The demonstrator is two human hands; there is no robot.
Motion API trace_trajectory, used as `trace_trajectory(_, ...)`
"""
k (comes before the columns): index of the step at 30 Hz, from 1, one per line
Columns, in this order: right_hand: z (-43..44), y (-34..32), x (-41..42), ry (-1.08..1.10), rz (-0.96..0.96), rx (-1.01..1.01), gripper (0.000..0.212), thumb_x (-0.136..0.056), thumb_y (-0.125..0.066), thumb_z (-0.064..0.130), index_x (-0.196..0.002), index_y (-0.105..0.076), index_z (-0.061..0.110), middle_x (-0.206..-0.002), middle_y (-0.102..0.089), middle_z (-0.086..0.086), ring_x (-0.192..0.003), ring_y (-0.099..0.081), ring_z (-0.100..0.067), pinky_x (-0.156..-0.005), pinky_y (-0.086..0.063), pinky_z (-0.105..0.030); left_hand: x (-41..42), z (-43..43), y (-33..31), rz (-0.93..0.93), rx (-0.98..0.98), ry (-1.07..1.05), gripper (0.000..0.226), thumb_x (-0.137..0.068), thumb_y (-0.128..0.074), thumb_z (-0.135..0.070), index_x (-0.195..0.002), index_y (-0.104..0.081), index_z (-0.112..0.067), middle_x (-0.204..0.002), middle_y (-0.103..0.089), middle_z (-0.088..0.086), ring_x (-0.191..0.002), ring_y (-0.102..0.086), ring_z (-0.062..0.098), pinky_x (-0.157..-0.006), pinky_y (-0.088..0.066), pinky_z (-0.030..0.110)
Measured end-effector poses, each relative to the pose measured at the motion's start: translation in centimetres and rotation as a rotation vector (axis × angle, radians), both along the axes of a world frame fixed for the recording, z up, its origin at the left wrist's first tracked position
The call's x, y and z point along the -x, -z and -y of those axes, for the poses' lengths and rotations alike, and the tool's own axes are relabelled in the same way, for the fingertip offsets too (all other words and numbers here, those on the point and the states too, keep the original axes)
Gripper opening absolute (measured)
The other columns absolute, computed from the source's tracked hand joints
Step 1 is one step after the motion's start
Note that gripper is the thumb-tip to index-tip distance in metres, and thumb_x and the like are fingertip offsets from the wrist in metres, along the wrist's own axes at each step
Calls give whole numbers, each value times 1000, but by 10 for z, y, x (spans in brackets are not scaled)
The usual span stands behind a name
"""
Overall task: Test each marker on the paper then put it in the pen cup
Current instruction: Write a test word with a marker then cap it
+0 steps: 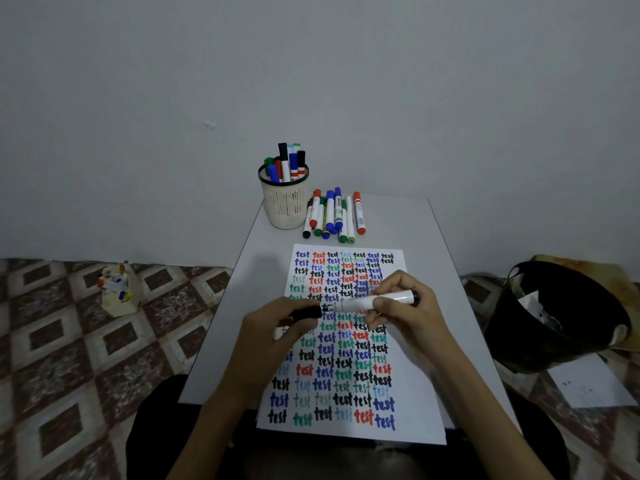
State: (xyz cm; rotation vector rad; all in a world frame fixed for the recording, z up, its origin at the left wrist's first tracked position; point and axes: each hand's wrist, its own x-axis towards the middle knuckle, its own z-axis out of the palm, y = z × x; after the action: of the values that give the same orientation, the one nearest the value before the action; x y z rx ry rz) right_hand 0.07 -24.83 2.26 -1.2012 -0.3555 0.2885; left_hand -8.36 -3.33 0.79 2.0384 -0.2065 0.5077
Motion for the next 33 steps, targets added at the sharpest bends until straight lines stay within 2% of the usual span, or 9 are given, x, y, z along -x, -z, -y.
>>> trace_trajectory(5,-3,3,11,-32,23,8,15,-73,-69,-7,-83,-57,-6,-70,-65,-27,-58,-67,-32,-58,-58,-35,-1,6,-6,13,-56,51,27,-86,-63,-35,-110,-67,-23,-100,-68,-12,-92,-64,3,-81,-50,16)
trace_trajectory(8,0,4,17,-77,67,115,18,-72,-72,-3,-84,-61,-11,-72,-67,-29,-59,-67,-34,-58,-58,-36,1,6,-11,-6,22,48,25,-83,-70,-32,-107,-68,-22,-98,-70,-10,-89,-66,1,-78,-50,14)
trace_trajectory(12,3,9,24,-145,174,320,16,-76,-80,15,-89,-73,8,-56,-62,-14,-47,-53,-26,-50,-44,-31,3,7,-16,-31,59,85,22,-76,-70,-23,-98,-71,-17,-91,-73,-6,-83,-69,6,-75,-53,17)
trace_trajectory(15,-1,14,27,-118,164,274,21,-73,-81,24,-89,-75,11,-52,-52,-10,-42,-39,-18,-45,-34,-25,0,10,-15,-23,29,97,17,-78,-73,-17,-94,-72,-18,-89,-73,-6,-82,-69,7,-77,-55,22)
trace_trajectory(18,-4,16,28,-103,123,189,11,-71,-78,11,-81,-74,8,-47,-50,-4,-35,-33,-15,-40,-30,-20,0,13,-13,23,-12,90,17,-78,-71,-13,-95,-72,-14,-89,-72,-7,-83,-68,6,-77,-54,22)
trace_trajectory(24,-5,15,30,-130,69,197,13,-73,-76,13,-80,-73,4,-63,-56,-21,-35,-33,-16,-38,-20,-30,-1,10,-9,85,-51,103,17,-80,-69,-21,-96,-71,-15,-90,-71,-9,-84,-68,5,-77,-54,23)
trace_trajectory(29,-8,6,28,-209,134,358,11,-80,-73,18,-85,-68,10,-55,-54,-11,-38,-41,-17,-42,-28,-26,-1,3,-5,91,-63,105,22,-83,-65,-29,-99,-71,-15,-92,-71,-10,-86,-67,4,-78,-53,21)
trace_trajectory(31,-11,-1,21,-226,246,480,12,-84,-73,22,-94,-70,15,-59,-61,-4,-47,-54,-18,-48,-42,-28,-3,0,-6,85,-47,81,22,-83,-64,-32,-99,-70,-19,-93,-70,-13,-87,-67,4,-79,-53,20)
trace_trajectory(33,-16,-8,12,-229,432,687,19,-83,-73,33,-100,-71,23,-62,-62,7,-58,-57,-9,-57,-45,-27,-5,-1,-5,70,-35,55,22,-83,-63,-35,-101,-69,-23,-94,-70,-15,-87,-67,4,-79,-53,22)
